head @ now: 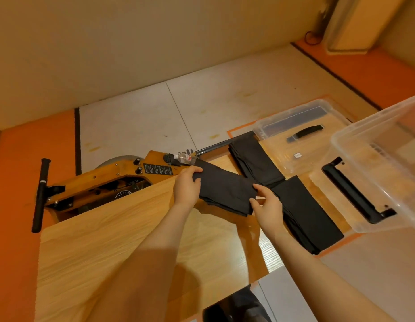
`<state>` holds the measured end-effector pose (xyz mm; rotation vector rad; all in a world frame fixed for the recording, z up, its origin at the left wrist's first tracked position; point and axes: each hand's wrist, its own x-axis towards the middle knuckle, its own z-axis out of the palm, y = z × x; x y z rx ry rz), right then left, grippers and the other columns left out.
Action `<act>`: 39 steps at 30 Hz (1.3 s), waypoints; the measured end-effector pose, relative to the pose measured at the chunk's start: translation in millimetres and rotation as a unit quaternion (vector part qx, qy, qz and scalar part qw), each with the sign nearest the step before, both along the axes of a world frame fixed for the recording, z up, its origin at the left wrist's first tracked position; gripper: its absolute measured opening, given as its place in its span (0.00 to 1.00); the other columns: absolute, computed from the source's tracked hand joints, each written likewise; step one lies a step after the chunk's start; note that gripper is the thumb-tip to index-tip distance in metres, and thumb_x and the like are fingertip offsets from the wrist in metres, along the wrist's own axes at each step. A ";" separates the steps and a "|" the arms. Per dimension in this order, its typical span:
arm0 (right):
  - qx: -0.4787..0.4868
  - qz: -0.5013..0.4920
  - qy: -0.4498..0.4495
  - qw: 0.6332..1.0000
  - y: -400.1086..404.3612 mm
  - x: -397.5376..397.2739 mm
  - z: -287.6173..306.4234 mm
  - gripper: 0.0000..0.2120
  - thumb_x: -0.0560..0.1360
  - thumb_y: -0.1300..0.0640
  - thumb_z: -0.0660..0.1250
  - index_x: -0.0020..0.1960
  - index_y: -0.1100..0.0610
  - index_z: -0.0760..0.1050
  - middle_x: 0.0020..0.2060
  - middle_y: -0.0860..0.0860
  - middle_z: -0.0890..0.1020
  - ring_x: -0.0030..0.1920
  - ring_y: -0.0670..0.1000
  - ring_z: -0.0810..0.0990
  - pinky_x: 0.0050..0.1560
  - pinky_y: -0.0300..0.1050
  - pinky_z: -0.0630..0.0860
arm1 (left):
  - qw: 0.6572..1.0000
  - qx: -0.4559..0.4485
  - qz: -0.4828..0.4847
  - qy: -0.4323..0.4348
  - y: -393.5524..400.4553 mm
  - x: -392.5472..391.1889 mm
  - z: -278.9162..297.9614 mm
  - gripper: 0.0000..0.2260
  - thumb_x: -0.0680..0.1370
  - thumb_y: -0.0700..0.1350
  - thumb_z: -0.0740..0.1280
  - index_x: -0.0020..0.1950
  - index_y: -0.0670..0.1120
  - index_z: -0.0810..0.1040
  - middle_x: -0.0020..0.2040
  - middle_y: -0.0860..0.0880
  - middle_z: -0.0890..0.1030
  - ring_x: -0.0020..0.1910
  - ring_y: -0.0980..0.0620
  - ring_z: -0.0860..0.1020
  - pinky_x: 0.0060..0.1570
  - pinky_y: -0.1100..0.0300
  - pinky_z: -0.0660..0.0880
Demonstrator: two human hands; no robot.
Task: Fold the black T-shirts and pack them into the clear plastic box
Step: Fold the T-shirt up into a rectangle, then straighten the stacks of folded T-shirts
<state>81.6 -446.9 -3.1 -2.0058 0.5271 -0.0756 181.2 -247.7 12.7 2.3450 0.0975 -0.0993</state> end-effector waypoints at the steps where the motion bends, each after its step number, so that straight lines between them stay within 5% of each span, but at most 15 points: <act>1: 0.004 -0.020 -0.003 1.000 -6.4 5.6 5.7 0.20 0.77 0.64 0.67 0.69 0.55 0.73 0.54 0.49 0.80 0.53 0.47 0.79 0.57 0.46 0.78 | 1.000 -0.001 -0.012 -0.007 -12.3 12.2 5.9 0.14 0.78 0.36 0.64 0.60 0.49 0.78 0.62 0.48 0.77 0.61 0.48 0.74 0.56 0.61 0.70; 5: 0.039 -0.107 -0.014 0.993 -25.6 28.4 19.8 0.21 0.77 0.64 0.67 0.69 0.55 0.73 0.39 0.44 0.79 0.47 0.47 0.81 0.60 0.51 0.78 | 0.998 -0.008 -0.050 -0.026 -59.2 58.7 21.9 0.14 0.79 0.35 0.62 0.61 0.48 0.78 0.62 0.47 0.77 0.62 0.48 0.74 0.61 0.56 0.71; 9: 0.063 -0.164 -0.012 0.984 -37.9 46.1 15.8 0.21 0.77 0.64 0.68 0.70 0.56 0.72 0.36 0.46 0.79 0.44 0.46 0.81 0.60 0.51 0.78 | 0.996 0.020 -0.084 -0.020 -95.9 99.9 20.9 0.16 0.80 0.35 0.59 0.60 0.51 0.79 0.63 0.48 0.77 0.62 0.46 0.74 0.61 0.53 0.72; 13: 0.075 -0.208 0.004 0.975 -46.8 58.3 3.7 0.21 0.77 0.65 0.68 0.69 0.56 0.72 0.40 0.48 0.78 0.39 0.46 0.79 0.49 0.40 0.77 | 0.990 0.025 -0.135 0.008 -121.1 130.0 11.0 0.17 0.79 0.33 0.59 0.60 0.49 0.79 0.64 0.47 0.76 0.64 0.46 0.73 0.62 0.51 0.73; 16: 0.084 -0.227 0.018 0.970 -49.5 63.4 -6.1 0.21 0.77 0.65 0.68 0.69 0.56 0.72 0.43 0.50 0.79 0.40 0.46 0.79 0.51 0.43 0.78 | 0.986 0.027 -0.164 0.025 -134.3 143.5 0.8 0.18 0.78 0.32 0.59 0.59 0.50 0.80 0.64 0.49 0.77 0.64 0.47 0.73 0.61 0.54 0.73; 21: 0.096 -0.269 0.040 0.958 -45.6 61.8 -18.8 0.21 0.76 0.65 0.69 0.68 0.56 0.72 0.49 0.54 0.79 0.43 0.45 0.79 0.42 0.30 0.69 | 0.975 0.045 -0.213 0.046 -146.8 152.6 -13.8 0.19 0.78 0.32 0.58 0.59 0.50 0.80 0.63 0.49 0.78 0.63 0.48 0.74 0.58 0.56 0.73; 39: 0.086 -0.307 0.056 0.946 -33.2 58.5 -36.6 0.22 0.75 0.63 0.71 0.68 0.55 0.72 0.53 0.50 0.78 0.45 0.42 0.79 0.36 0.25 0.70 | 0.966 0.051 -0.249 0.054 -154.0 168.4 -45.7 0.17 0.79 0.33 0.60 0.61 0.49 0.80 0.65 0.48 0.77 0.65 0.47 0.73 0.63 0.55 0.70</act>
